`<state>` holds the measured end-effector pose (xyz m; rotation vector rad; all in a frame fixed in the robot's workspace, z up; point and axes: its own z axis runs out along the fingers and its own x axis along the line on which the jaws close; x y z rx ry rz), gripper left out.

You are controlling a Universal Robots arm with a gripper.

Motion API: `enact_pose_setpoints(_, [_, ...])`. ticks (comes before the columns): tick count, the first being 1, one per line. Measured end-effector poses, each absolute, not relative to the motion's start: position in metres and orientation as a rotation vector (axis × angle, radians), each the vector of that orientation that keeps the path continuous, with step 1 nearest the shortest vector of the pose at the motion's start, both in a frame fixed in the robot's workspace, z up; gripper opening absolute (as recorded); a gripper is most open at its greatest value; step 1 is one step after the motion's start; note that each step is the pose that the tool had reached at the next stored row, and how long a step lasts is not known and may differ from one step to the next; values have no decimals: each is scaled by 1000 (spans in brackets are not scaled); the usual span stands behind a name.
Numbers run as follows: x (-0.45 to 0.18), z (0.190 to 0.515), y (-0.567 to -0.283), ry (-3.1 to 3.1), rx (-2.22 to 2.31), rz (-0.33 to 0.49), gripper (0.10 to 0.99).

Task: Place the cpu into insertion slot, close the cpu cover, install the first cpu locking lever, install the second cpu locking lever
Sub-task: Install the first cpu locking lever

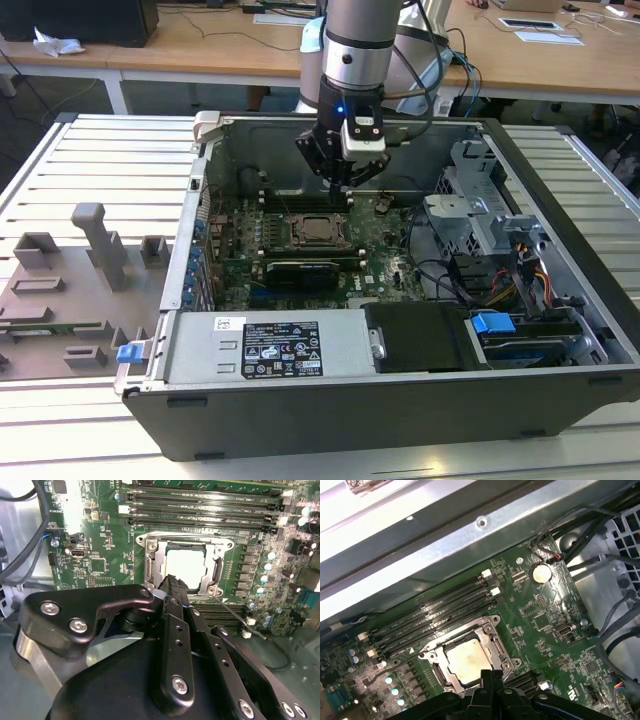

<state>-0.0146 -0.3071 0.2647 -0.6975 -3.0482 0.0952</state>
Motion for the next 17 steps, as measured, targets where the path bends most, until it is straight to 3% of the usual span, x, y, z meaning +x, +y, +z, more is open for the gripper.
enact_pose_setpoints(17, [-15, 265, -307, -3097, -467, 97, 106])
